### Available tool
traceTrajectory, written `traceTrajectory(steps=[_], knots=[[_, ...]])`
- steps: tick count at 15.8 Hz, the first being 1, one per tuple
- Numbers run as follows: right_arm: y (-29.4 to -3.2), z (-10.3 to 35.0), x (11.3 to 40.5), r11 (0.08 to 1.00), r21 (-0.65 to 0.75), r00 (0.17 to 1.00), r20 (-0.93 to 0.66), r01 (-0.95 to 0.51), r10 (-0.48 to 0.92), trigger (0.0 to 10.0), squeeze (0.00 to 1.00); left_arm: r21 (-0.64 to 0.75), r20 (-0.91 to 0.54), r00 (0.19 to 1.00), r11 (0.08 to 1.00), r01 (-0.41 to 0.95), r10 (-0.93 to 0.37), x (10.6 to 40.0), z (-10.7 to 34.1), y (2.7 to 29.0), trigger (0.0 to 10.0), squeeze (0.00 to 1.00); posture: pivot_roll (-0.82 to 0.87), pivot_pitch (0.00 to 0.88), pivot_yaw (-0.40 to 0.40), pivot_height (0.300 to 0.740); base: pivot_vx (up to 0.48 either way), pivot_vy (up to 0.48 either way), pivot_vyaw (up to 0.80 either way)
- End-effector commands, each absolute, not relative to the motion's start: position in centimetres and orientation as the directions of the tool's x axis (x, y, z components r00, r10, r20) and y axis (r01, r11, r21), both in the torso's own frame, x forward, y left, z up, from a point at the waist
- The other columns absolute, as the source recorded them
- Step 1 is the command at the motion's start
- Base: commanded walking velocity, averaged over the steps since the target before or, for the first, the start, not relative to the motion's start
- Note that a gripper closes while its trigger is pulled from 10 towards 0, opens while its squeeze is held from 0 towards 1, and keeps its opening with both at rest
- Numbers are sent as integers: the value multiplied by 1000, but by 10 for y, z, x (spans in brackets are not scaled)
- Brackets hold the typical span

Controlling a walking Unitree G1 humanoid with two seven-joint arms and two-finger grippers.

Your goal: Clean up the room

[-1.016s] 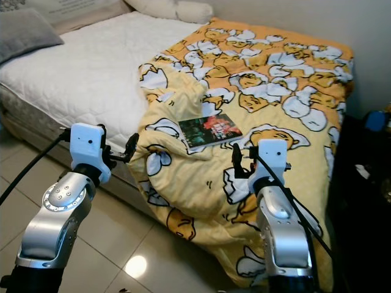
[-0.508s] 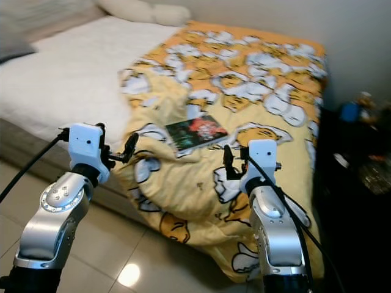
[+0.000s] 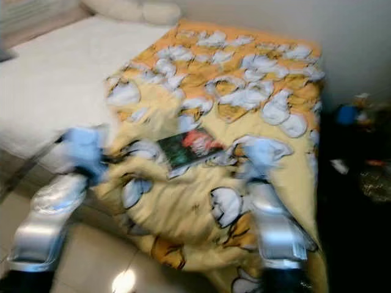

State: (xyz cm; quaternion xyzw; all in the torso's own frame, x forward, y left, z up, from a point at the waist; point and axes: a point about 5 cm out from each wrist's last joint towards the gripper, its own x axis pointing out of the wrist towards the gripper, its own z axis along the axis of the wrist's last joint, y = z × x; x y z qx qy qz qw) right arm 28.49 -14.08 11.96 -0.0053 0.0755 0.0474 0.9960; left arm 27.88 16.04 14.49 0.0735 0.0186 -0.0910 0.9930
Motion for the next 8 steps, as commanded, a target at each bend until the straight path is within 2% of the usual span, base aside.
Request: traceTrajectory(steps=[1, 5, 7, 8], knots=[[-154, 118, 284, 998, -20, 986, -158, -57, 53, 10000, 0, 132, -34, 975, 966, 221, -218, 279, 149, 149, 10000, 1000, -27, 0, 8, 740, 431, 0, 0], [-146, 115, 281, 992, -45, 980, -169, -116, 107, 10000, 0, 159, -43, 972, 959, 233, -229, 276, 147, 149, 10000, 1000, -21, 0, 3, 740, 432, 0, 0], [-142, 113, 279, 986, -63, 973, -183, -151, 138, 10000, 0, 154, -42, 971, 959, 238, -234, 275, 147, 148, 10000, 1000, -21, 0, 2, 740, 422, 0, 800], [-143, 109, 276, 991, 8, 970, -204, -135, 134, 10000, 0, 151, -45, 970, 958, 244, -239, 275, 146, 147, 10000, 1000, -24, 0, 2, 740, 375, 0, 0]])
